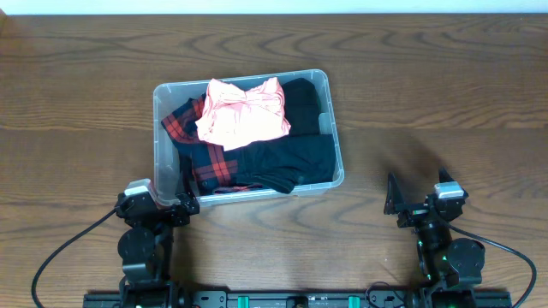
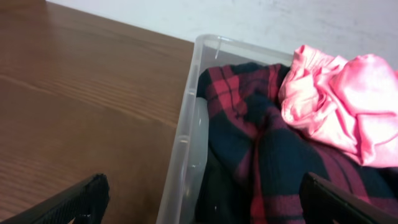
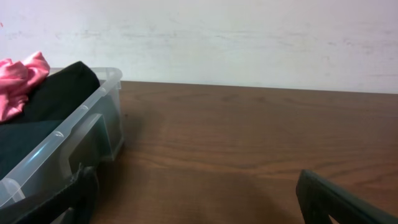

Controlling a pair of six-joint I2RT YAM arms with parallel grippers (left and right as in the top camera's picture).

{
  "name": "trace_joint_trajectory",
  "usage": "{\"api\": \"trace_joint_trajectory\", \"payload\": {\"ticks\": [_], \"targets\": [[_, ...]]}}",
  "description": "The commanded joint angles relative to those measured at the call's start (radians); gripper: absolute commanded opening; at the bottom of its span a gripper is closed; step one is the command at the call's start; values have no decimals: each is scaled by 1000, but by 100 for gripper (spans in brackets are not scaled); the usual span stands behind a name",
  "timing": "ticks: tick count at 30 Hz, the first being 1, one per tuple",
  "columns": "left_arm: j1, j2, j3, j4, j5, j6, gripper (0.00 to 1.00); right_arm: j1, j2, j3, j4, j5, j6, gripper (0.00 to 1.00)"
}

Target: Pack container

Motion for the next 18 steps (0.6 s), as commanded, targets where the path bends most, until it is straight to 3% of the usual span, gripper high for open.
{"api": "trace_joint_trajectory", "payload": {"ticks": [1,18], "targets": [[-2,17,-33,-8,6,13,98,-8,-6,-2,-4,-1,13,99],[0,-11,-33,-8,6,13,98,-8,-6,-2,-4,-1,13,99]]}}
